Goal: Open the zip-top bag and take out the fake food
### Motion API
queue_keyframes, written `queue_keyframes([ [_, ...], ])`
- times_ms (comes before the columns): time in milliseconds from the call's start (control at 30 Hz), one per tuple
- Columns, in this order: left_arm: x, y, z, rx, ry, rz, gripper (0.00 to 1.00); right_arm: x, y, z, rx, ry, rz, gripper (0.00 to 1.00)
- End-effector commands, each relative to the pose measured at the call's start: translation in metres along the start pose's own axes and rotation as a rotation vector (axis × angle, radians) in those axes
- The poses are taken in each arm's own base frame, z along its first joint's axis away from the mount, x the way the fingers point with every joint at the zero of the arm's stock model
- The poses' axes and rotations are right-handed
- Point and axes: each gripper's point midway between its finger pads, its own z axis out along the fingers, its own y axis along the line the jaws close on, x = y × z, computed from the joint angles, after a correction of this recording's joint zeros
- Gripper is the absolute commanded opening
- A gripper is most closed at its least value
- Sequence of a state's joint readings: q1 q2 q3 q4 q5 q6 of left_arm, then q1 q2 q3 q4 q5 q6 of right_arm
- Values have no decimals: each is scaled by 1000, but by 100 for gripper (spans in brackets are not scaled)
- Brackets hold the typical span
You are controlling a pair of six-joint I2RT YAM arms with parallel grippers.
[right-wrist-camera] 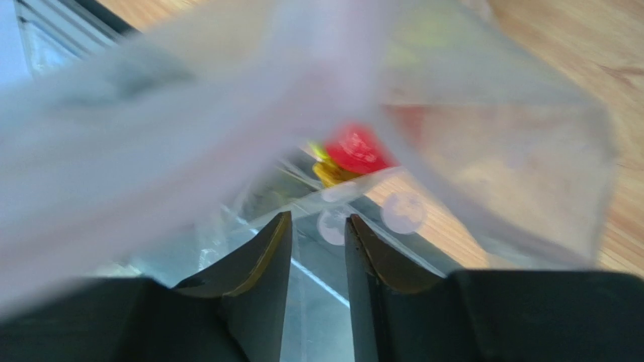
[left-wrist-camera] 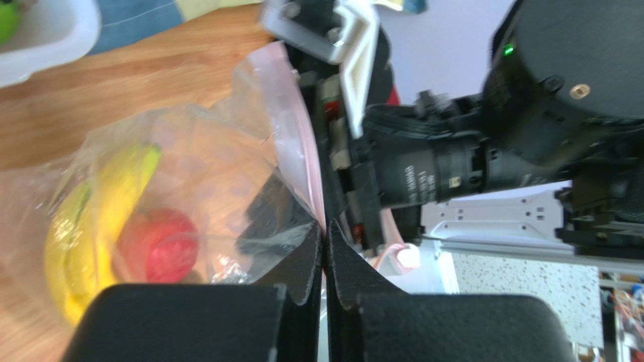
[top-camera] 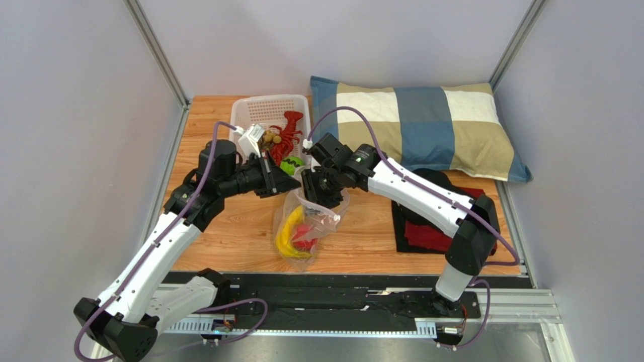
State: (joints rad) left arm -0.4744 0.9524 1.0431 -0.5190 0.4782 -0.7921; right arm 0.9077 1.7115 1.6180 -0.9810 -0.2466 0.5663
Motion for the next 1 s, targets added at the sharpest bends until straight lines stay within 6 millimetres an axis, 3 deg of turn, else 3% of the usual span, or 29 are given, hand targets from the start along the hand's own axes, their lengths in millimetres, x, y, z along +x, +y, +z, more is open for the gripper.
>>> queue_keyframes([
  [0,-18,-34,3,172,-56,14,0,-7,25,11,-104,-7,41,38],
  [200,-13,-21,15,142,-29,-52,0,-12,6,67,-96,-59,84,47],
  [267,-7,-14,19,118,-2,-58,0,-6,2,88,-120,-32,97,48],
  [400,0,9,16,0,8,-39,0,13,-10,111,-123,55,84,49],
  [467,3,19,11,-55,9,-23,0,22,-22,115,-96,64,69,47],
  [567,8,23,9,-63,13,-20,0,28,-33,111,-46,81,51,26],
  [633,13,29,10,-76,20,-32,0,34,-37,112,-40,117,10,33],
  [667,15,31,10,-81,26,-37,0,40,-40,111,-27,145,8,46],
  [733,18,37,11,-104,34,-48,0,40,-44,109,-10,146,-3,59],
  [800,21,44,11,-129,51,-58,0,32,-55,102,74,126,-60,63],
  [867,20,44,10,-137,54,-53,0,36,-88,95,234,168,-105,62],
  [900,18,44,8,-136,49,-45,0,34,-96,92,288,172,-124,58],
  [933,16,42,7,-135,43,-38,0,37,-109,91,342,189,-144,40],
  [967,15,40,6,-132,40,-33,0,41,-121,89,392,202,-165,29],
])
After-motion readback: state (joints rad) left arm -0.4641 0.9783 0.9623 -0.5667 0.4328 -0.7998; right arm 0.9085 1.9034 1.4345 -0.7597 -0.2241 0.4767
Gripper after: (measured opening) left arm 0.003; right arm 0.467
